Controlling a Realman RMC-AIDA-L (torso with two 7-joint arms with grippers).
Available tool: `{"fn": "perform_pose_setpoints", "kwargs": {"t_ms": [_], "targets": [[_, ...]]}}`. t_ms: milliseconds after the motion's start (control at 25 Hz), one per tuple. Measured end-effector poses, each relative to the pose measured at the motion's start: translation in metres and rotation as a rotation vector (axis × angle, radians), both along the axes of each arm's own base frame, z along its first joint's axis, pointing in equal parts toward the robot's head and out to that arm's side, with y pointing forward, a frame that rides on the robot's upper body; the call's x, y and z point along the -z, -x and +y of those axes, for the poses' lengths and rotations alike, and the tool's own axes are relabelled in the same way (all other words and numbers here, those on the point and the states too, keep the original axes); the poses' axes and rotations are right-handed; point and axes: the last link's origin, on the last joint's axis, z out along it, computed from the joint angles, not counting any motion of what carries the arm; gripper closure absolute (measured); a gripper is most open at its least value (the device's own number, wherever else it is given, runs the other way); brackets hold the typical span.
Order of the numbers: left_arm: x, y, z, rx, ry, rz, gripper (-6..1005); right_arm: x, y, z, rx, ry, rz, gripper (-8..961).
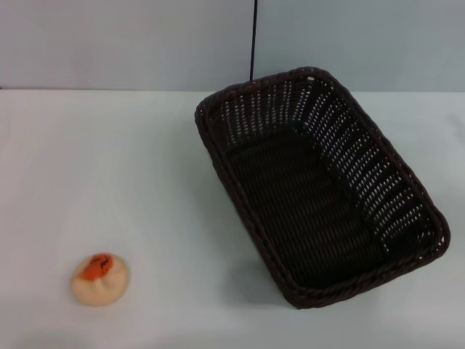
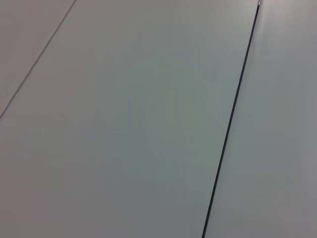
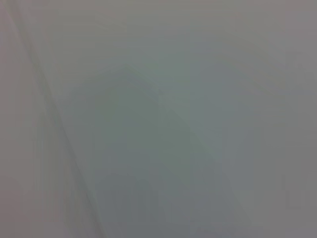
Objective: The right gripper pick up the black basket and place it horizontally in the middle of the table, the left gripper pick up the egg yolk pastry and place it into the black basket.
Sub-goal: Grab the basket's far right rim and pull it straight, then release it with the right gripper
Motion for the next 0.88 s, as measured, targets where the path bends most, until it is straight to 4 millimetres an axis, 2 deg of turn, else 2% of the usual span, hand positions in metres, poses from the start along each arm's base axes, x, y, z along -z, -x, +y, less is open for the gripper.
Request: {"fn": "perform_pose_setpoints", "kwargs": {"t_ms": [120, 160, 240, 320, 360, 400, 440, 520, 680, 720, 880], "targets": [[0.001, 0.0, 0.0, -0.003, 0.004, 0.003, 352, -0.023, 0.024, 0.0, -0.063, 0.123, -0.048, 444], [0.001, 0.0, 0.0, -0.003, 0.004, 0.003, 353, -0.023, 0.024, 0.0, -0.063, 0.123, -0.048, 444], [0.003, 0.0, 0.001, -0.009, 0.008, 0.0, 353, -0.035, 0.037, 0.002, -0.074, 0.183, -0.087, 444], [0.003, 0.002, 0.001, -0.019, 0.015, -0.003, 354, -0.05, 0.056, 0.008, -0.054, 0.293, -0.146, 444], [0.003, 0.002, 0.001, -0.019, 0.015, -0.003, 354, -0.05, 0.056, 0.008, -0.054, 0.293, -0.146, 445], [0.003, 0.002, 0.002, -0.022, 0.017, -0.004, 354, -0.055, 0.068, 0.013, -0.021, 0.377, -0.187, 445], [0.003, 0.002, 0.002, -0.022, 0.017, -0.004, 355, -0.055, 0.068, 0.013, -0.021, 0.377, -0.187, 434], [0.004, 0.002, 0.003, -0.022, 0.019, -0.004, 355, -0.059, 0.084, 0.021, 0.053, 0.48, -0.251, 413], [0.004, 0.003, 0.003, -0.023, 0.024, -0.01, 356, -0.062, 0.098, 0.029, 0.134, 0.539, -0.34, 370], [0.004, 0.003, 0.003, -0.025, 0.026, -0.013, 356, -0.061, 0.109, 0.034, 0.164, 0.596, -0.403, 355], [0.005, 0.004, 0.002, -0.028, 0.027, -0.015, 357, -0.055, 0.121, 0.041, 0.18, 0.705, -0.473, 297]]}}
